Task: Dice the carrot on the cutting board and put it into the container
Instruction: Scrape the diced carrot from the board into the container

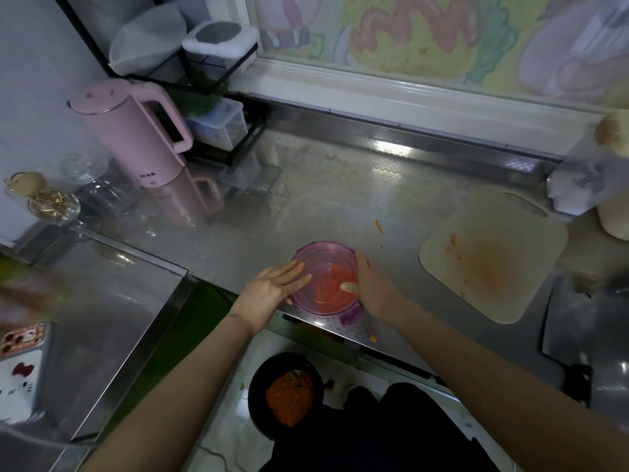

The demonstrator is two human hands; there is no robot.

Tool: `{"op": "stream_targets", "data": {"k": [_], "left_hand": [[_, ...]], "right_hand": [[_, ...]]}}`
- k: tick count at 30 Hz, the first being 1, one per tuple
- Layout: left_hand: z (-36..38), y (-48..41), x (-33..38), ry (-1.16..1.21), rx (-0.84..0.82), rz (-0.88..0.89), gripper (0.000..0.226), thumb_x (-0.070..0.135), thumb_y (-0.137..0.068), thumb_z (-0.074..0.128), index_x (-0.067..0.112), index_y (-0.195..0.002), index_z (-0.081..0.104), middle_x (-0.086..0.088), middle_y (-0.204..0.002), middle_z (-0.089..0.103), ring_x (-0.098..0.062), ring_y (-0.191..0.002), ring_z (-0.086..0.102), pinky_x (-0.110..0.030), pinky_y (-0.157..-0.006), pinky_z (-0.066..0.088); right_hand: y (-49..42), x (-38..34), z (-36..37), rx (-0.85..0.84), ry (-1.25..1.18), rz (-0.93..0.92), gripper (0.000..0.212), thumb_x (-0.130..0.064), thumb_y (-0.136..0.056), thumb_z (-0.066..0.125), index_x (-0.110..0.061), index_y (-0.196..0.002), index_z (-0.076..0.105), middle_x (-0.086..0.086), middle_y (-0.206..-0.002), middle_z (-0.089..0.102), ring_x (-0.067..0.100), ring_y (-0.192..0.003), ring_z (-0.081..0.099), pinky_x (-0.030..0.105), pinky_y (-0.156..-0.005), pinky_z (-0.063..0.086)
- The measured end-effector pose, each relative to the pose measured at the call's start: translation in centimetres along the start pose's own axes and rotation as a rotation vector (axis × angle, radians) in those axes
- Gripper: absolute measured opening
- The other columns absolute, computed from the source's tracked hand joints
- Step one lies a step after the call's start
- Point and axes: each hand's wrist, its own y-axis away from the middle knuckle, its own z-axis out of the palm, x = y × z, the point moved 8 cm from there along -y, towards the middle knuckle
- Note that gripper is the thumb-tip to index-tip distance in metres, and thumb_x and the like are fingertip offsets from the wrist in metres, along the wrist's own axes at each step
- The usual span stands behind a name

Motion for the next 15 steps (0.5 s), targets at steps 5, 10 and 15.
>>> {"op": "stream_targets", "data": {"k": [5, 10, 15], "left_hand": [[-0.4, 0.2, 0.2, 0.116, -0.018, -0.028, 0.067, 0.013, -0.082, 0.067, 0.026, -0.14, 0.038, -0.001, -0.149, 0.032, -0.021, -0.139, 0.03, -0.029, -0.111, 0.006], [-0.9, -0.6, 0.4, 0.243, -0.02, -0.067, 0.061, 0.014, -0.088, 0.053, 0.021, -0.145, 0.031, -0.001, -0.155, 0.017, -0.012, -0.144, 0.009, -0.01, -0.102, -0.012], [-0.1, -0.1, 0.9, 0.337, -0.079, -0.128, 0.063, 0.033, -0.093, 0.05, 0.021, -0.148, 0.023, 0.0, -0.157, 0.007, -0.009, -0.144, 0.0, -0.013, -0.104, -0.001]], "right_hand": [[0.2, -0.1, -0.2, -0.012, 0.022, -0.01, 0.08, -0.029, -0.091, 0.058, -0.004, -0.149, 0.009, 0.018, -0.153, 0.021, 0.03, -0.14, 0.026, 0.041, -0.114, 0.024], [0.7, -0.5, -1.3, 0.078, 0.296, -0.1, 0.078, -0.046, -0.091, 0.05, -0.005, -0.147, 0.014, 0.017, -0.151, 0.023, 0.031, -0.138, 0.025, 0.038, -0.112, 0.022], [2.3, -1.3, -1.3, 0.04, 0.416, -0.372, 0.079, -0.052, -0.088, 0.052, -0.016, -0.15, 0.017, 0.011, -0.156, 0.014, 0.028, -0.142, 0.018, 0.035, -0.116, 0.018]]}}
